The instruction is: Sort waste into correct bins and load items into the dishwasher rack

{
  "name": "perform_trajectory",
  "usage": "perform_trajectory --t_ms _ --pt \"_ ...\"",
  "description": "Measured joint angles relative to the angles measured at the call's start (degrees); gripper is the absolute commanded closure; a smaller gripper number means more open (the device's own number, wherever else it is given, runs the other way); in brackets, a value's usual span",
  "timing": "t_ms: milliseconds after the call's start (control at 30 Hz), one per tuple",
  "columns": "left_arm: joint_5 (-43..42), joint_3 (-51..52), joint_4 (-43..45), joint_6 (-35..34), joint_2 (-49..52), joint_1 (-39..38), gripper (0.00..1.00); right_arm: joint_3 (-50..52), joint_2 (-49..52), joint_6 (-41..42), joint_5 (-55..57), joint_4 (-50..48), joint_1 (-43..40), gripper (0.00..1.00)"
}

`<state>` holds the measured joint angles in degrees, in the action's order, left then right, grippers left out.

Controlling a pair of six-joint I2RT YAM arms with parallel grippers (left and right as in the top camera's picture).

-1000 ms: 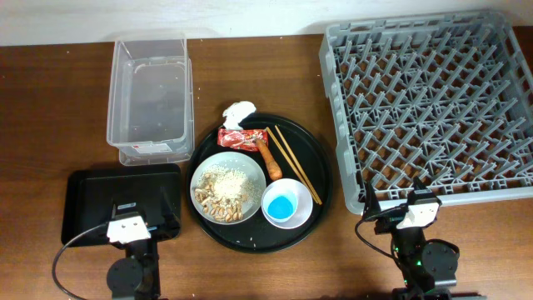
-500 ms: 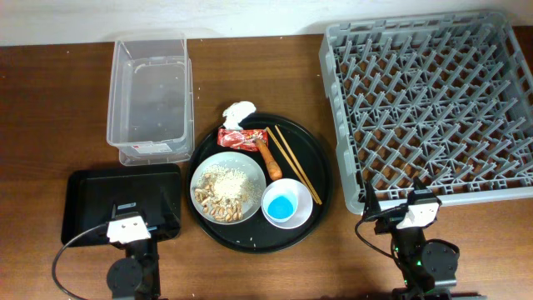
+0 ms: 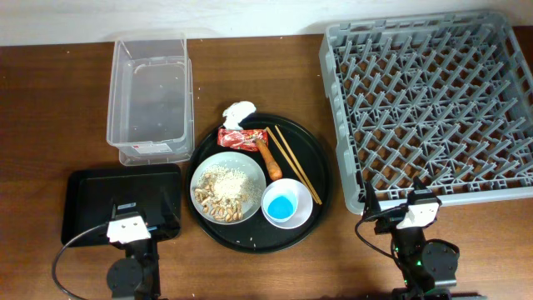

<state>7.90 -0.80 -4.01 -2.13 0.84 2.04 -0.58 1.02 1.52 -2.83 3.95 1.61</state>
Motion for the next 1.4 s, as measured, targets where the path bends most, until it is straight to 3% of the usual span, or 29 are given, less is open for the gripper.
perform_trajectory --t_ms 633,833,900,1033,1167,1233,1333,1400 --pt "-0.3 0.0 0.0 0.0 0.0 0.0 0.01 0.0 0.0 0.2 -5.4 -0.5 0.0 0.01" --pt "-10.7 0.1 5.7 0.0 0.0 0.0 0.01 -2.1 0.1 0.2 -16.7 2.1 0.0 0.02" --pt "-13.2 -1.4 6.3 0.0 0.0 0.0 0.01 -8.3 0.7 0.2 -18.6 5.8 0.0 0.01" --pt "-14.8 -13.6 -3.4 0.0 7.6 0.0 0.01 -25.1 11.0 0.3 -18.1 19.2 0.0 0.02" --pt "-16.3 -34.6 -14.8 -0.1 28.1 0.0 0.01 -48.2 34.2 0.2 -16.6 37.2 0.0 0.02" --pt "-19.0 -50.2 -24.5 0.0 42.1 0.0 0.01 -59.8 45.3 0.2 -16.5 45.6 0.0 0.02" --pt "-20.9 -66.5 -39.5 0.0 55.9 0.0 0.01 -73.1 57.4 0.2 -19.0 54.3 0.0 0.02" --pt "-21.3 -72.2 -43.1 0.0 62.2 0.0 0.01 -77.3 62.3 0.2 -21.1 58.3 0.0 0.02"
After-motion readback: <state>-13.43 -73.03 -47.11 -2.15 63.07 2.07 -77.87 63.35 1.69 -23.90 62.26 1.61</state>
